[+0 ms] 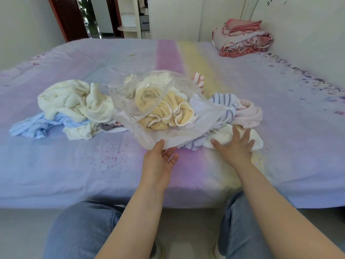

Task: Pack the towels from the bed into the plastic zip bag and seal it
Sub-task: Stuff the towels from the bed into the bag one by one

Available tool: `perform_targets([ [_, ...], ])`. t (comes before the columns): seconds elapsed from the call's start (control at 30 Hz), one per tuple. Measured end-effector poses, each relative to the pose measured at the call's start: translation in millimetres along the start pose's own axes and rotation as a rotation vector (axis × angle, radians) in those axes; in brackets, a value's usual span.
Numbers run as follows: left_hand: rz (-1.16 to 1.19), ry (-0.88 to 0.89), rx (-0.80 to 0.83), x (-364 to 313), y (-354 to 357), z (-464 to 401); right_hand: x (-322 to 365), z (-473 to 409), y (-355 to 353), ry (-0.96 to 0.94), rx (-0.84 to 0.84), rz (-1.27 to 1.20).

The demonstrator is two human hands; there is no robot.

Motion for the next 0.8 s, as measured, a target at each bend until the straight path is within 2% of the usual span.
perform_targets([
  [0.07, -0.023, -0.002, 0.008, -4.5, -0.2, 0.8, 0.0, -11.6, 11.6, 0.0, 0.13, 0.209],
  [0.13, -0.044, 0.004, 0.02, -8.9, -1.0, 1.7, -0.9, -20.5, 17.2, -0.069, 0.122, 0.276],
  [0.23, -0.07, 0.019, 0.043, -13.9, -3.3, 2.7, -0.3, -16.7, 8.8, -0.192, 0.032, 0.049],
  [0.33, -0.084, 0.038, 0.065, -16.3, -5.0, 1.3, -2.3, 9.0, -7.6, -0.166, 0.009, -0.158],
  [0.43, -0.126, 0.059, 0.068, -14.3, -0.6, 0.7, -3.7, 44.8, -25.8, -0.293, -0.159, -0.34],
  [0.6, -0.233, 0.107, 0.082, -12.6, 6.4, 2.6, 29.1, 100.5, -82.9, -0.315, -0.258, -0.528],
  [0.7, -0.301, 0.132, 0.086, -16.2, 5.3, 4.7, 52.8, 125.3, -104.9, -0.368, -0.378, -0.787],
  [0.73, -0.327, 0.131, 0.087, -16.8, 4.3, 5.4, 63.2, 132.7, -105.9, -0.443, -0.403, -0.815],
  [0.8, -0.391, 0.132, 0.1, -16.4, 2.2, 6.7, 87.0, 139.4, -92.9, -0.648, -0.424, -0.648],
])
Point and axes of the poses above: each hand's wrist, its own z-axis away from the middle knuckle, its own y-axis out of the palm, x = y × z, the point moved 2 cm from there along -z, towards the middle knuckle, and after that the axes turned 3 degrees about -z, right-handed, at the moved point
